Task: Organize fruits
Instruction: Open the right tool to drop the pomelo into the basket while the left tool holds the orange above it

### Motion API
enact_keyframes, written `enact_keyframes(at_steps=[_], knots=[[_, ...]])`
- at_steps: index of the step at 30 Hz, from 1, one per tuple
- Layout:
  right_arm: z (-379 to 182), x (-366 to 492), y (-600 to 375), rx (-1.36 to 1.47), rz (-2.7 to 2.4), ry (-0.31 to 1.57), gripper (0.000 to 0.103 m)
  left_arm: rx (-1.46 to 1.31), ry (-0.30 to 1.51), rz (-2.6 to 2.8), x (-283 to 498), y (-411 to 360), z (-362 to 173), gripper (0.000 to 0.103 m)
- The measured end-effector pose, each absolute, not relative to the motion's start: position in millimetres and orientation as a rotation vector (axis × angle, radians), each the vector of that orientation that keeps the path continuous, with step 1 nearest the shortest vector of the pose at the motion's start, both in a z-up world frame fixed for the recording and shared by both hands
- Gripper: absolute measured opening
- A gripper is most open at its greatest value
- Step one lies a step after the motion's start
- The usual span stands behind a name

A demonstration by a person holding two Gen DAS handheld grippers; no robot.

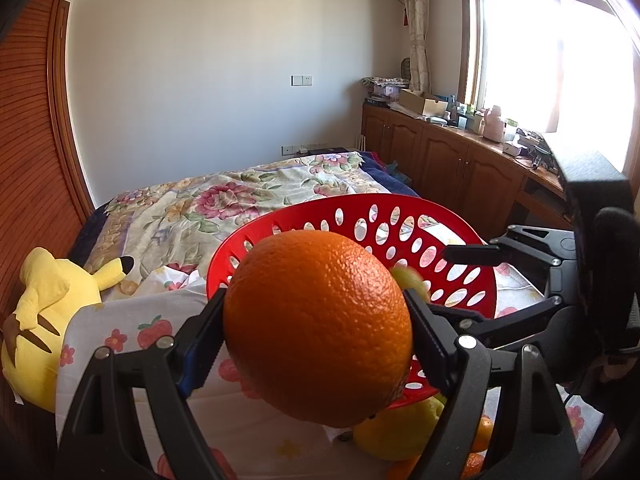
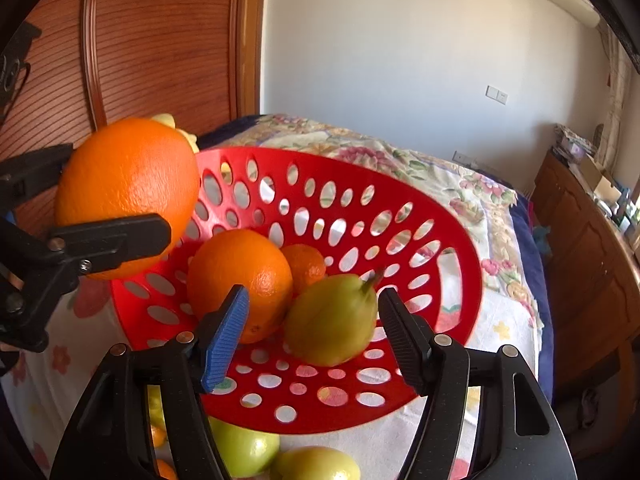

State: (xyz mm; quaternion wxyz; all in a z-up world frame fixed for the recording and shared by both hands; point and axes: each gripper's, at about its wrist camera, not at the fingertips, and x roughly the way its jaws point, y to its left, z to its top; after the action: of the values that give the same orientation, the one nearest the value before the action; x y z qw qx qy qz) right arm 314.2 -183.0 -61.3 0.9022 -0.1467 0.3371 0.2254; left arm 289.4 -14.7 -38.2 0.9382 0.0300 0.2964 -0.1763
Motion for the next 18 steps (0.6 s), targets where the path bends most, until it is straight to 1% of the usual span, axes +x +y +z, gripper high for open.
enact_keyframes(at_steps=[8, 14, 18], knots=[[-47, 306, -210, -0.251, 0.435, 0.652, 0.070, 0.084, 0.613, -0.359, 298, -22, -36, 0.083], [-46, 307, -222, -0.226, 0.423, 0.646, 0.071, 0.099, 0.611, -0.370, 313, -34, -24, 0.083], [-46, 309, -226, -0.212, 0.427, 0.644, 0.071, 0.136, 0.664, -0.389, 336, -47, -19, 0.083]])
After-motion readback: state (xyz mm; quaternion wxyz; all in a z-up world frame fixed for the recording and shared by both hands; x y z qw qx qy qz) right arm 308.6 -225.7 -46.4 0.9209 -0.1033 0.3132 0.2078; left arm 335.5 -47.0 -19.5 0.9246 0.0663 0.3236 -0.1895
